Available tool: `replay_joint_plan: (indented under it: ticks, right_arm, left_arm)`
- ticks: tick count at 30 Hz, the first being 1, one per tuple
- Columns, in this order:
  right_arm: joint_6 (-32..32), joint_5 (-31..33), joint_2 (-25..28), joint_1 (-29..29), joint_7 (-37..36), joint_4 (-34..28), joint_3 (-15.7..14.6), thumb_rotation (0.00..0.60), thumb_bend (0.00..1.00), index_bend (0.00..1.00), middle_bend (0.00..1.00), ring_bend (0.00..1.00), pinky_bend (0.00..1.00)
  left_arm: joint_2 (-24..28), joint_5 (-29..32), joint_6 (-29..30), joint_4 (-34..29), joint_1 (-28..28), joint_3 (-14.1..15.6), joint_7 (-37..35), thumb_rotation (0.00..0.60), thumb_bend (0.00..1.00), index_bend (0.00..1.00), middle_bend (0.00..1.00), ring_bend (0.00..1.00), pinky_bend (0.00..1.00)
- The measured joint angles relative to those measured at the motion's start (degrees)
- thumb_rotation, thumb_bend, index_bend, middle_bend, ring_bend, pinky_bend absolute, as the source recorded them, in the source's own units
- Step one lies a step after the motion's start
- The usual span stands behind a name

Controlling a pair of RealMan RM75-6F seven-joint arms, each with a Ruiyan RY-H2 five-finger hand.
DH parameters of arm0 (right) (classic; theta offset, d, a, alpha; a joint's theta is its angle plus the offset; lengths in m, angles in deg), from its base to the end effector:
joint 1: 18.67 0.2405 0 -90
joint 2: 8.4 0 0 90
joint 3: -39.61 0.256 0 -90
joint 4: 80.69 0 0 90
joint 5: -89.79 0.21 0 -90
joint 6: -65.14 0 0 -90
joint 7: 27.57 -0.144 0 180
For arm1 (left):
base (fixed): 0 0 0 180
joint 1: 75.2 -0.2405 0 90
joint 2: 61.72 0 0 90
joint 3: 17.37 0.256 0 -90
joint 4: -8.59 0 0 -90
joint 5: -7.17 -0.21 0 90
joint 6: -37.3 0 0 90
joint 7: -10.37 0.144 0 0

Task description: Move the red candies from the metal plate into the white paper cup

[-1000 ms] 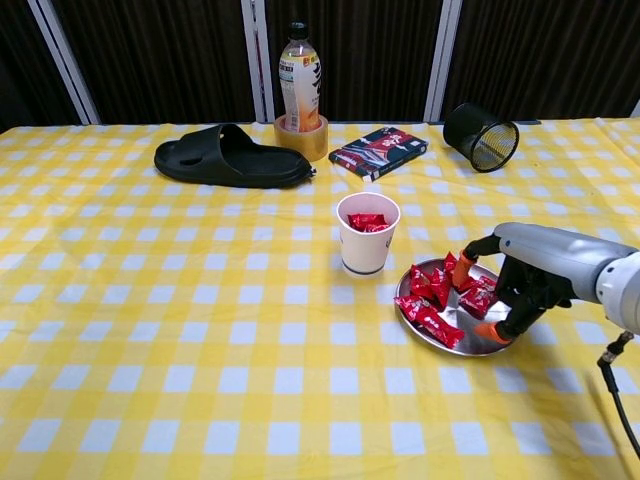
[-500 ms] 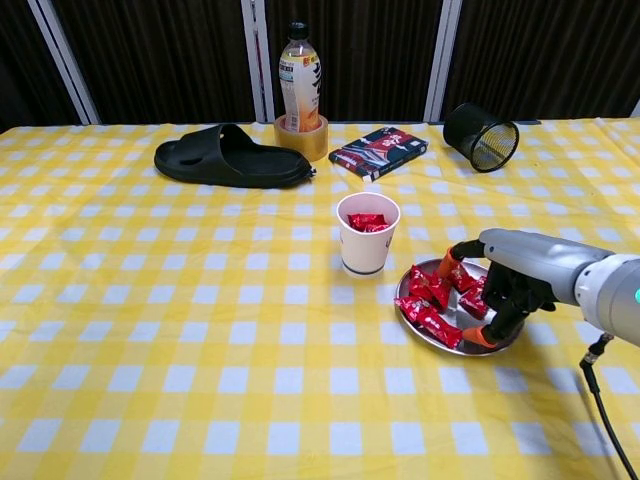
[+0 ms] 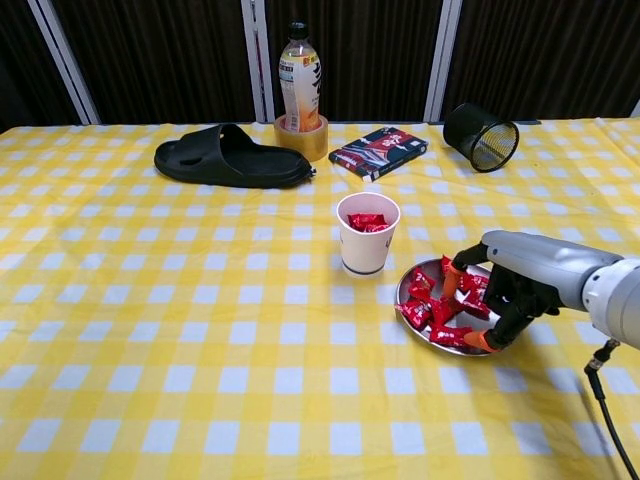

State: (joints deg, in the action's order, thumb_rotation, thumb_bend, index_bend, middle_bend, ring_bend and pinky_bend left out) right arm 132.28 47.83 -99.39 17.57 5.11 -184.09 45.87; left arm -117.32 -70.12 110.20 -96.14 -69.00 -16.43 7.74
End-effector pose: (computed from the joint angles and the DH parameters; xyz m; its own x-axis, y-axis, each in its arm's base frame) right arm -0.1601 -0.2648 -0.0347 0.2498 -0.4755 0.8435 -0.9663 -0.0668 0.2485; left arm -0.3099 0.1646 0.1559 0.2459 0.2661 0.9321 0.9476 0.1361 -0.2889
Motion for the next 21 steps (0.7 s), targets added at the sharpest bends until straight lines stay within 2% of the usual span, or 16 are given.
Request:
replay_joint_plan:
  ticks: [4,12,21]
  right_arm:
    - [0.3,-1.0,0.4,-0.4,-0.7,-0.6,0.1,0.600,0.33,0.32,0.93,0.90,0.83]
    - [-0.1,-0.1,0.1,0.2,-0.7,0.3,1.4,0.600,0.33,0.32,0.93,0.90,0.83]
    - [-2.3,3.1,-1.4,1.4,-0.3,4.4,2.4,0.600,0.33,0.34,0.93,0.90,0.83]
  left_arm:
    - [0.0,-0.2,0.2,0.0,-0.1,0.0,-0.1,0.600,0.05,0.00,0.00,0.00,0.00]
    - [-0.1,-0.1,0.2,0.0,-0.1,0.0,0.0,0.600,0.05,0.00,0.00,0.00,0.00]
    - [0.0,0.3,-0.3,0.0,0.1,-0.1,0.1,0.600,0.05,0.00,0.00,0.00,0.00]
